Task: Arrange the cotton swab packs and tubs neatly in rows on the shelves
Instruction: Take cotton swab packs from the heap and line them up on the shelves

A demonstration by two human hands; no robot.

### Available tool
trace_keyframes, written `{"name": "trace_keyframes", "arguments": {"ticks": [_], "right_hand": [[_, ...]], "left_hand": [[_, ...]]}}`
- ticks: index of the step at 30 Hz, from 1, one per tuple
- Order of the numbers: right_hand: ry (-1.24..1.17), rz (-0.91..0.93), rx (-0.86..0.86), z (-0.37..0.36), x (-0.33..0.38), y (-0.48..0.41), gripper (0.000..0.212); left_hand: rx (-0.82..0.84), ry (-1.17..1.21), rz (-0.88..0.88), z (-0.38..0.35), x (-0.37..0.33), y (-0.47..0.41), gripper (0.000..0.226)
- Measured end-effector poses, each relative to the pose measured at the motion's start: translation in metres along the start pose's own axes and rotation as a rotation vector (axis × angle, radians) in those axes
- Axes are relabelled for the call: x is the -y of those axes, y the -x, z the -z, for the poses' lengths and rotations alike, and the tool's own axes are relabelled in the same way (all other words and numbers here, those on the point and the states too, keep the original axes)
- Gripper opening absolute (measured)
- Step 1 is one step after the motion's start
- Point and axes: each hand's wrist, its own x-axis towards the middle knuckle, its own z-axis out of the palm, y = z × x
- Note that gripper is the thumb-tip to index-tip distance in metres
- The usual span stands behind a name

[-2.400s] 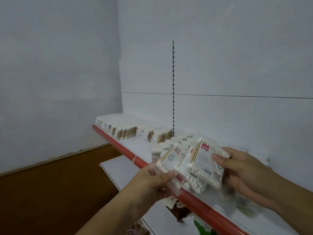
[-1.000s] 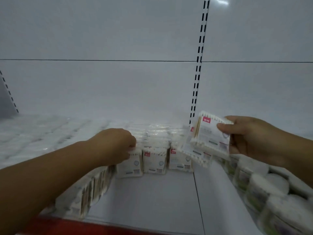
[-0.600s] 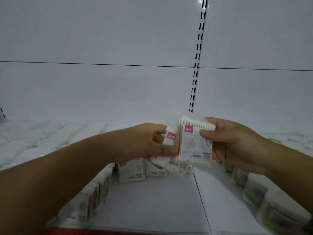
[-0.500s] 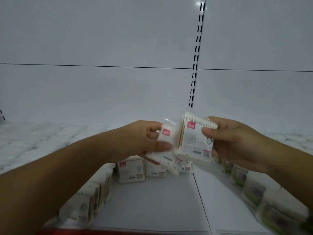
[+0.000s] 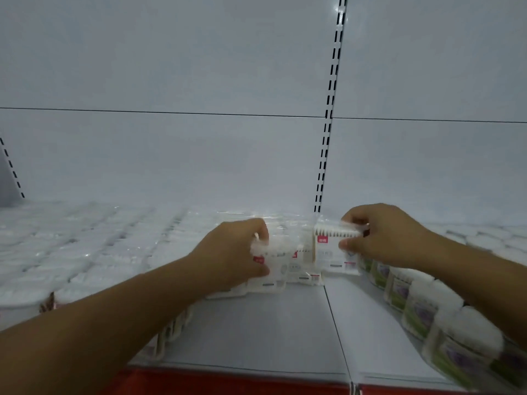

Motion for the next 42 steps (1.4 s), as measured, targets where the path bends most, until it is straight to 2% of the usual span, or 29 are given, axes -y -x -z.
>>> {"name": "trace_keyframes", "arguments": {"ticks": [3,5,7,10,12,13,14,15,17,24,28,33,35,39,42], "right_hand": [[0.081,0.040,0.042,-0.021,0.002,-0.006,0.029],[0.107,0.079,0.053,-0.036,0.004,-0.009,0.030],[0.146,0.113,0.049,-0.049,0.006,-0.010,0.026],[0.398,0.198,0.038,-0.062,0.005,-0.011,0.031],[0.475,0.228,0.000,-0.067,0.006,-0.010,0.038],[0.469,0.232,-0.007,-0.068,0.006,-0.009,0.043],[0.452,0.233,0.007,-0.070,0.006,-0.008,0.050],[0.446,0.233,0.040,-0.074,0.005,-0.007,0.058],[0.490,0.235,0.104,-0.082,0.004,-0.007,0.074],[0.570,0.177,0.137,-0.093,0.003,-0.020,0.087],[0.627,0.170,0.177,-0.092,0.002,-0.024,0.090],[0.531,0.135,0.288,-0.082,0.005,-0.029,0.097],[0.464,0.154,0.264,-0.072,0.005,-0.027,0.097],[0.402,0.311,0.111,-0.017,-0.012,-0.012,0.084],[0.458,0.277,0.056,0.046,-0.055,0.005,0.076]], "left_hand": [[0.028,-0.352,-0.079,-0.017,-0.003,-0.003,0.040],[-0.046,-0.596,-0.255,-0.025,0.005,-0.007,0.048],[-0.029,-0.690,-0.275,-0.021,0.006,-0.006,0.058],[-0.047,-0.702,-0.265,-0.025,0.013,-0.008,0.050],[-0.053,-0.703,-0.280,-0.027,0.012,-0.004,0.042],[-0.050,-0.679,-0.264,-0.031,0.011,-0.003,0.046],[-0.007,-0.653,-0.213,-0.037,0.013,-0.002,0.059],[0.086,-0.663,-0.149,-0.041,0.013,-0.001,0.075],[0.242,-0.725,-0.047,-0.047,0.011,0.000,0.091],[0.246,-0.815,-0.039,-0.061,0.014,-0.013,0.096],[0.292,-0.809,-0.055,-0.057,0.013,-0.018,0.099],[0.338,-0.740,-0.067,-0.041,0.013,-0.012,0.107],[0.337,-0.702,-0.052,-0.033,0.008,-0.009,0.103],[0.342,-0.647,-0.027,-0.005,-0.022,-0.017,0.090],[0.364,-0.596,-0.047,0.012,-0.078,-0.047,0.081]]}}
